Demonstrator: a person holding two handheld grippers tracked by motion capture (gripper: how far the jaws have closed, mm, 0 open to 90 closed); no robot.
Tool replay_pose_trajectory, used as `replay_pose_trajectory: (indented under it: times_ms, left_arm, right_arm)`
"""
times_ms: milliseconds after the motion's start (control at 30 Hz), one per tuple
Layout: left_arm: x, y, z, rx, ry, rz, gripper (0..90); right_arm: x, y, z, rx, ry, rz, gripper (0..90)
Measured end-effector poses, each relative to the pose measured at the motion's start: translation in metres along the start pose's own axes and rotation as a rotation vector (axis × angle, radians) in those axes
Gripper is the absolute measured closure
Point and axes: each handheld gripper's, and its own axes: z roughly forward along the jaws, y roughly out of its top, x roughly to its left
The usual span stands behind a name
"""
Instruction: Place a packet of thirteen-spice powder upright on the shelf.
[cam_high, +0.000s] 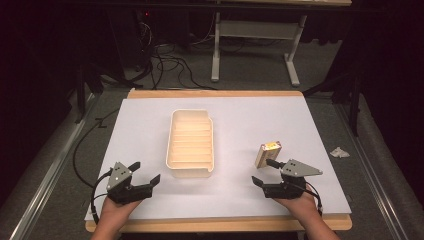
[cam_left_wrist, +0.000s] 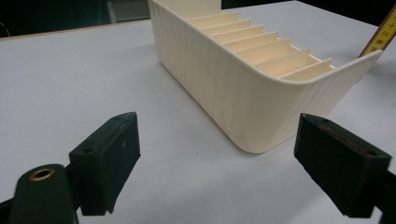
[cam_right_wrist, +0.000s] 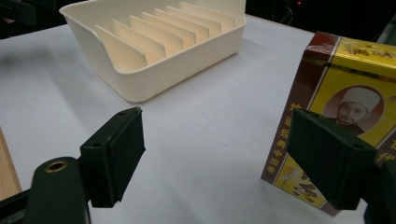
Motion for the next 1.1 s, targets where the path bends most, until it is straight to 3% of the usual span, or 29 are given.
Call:
replay_pose_trajectory:
  times_ms: [200, 567, 1100]
  left_arm:
    - [0.000, -0.001, 0.000, 0.002, -0.002, 0.007, 15.1]
    - [0.000, 0.000, 0.000, 0.000, -0.003, 0.016, 15.1]
    - [0.001, 0.000, -0.001, 0.001, -0.007, 0.018, 15.1]
  right_arm:
    - [-0.001, 0.000, -0.004, -0.007, -0.021, -0.015, 20.0]
    - [-0.020, -0.003, -0.027, -0.035, -0.066, 0.036, 18.8]
    - [-0.042, -0.008, -0.034, -0.043, -0.122, 0.072, 18.4]
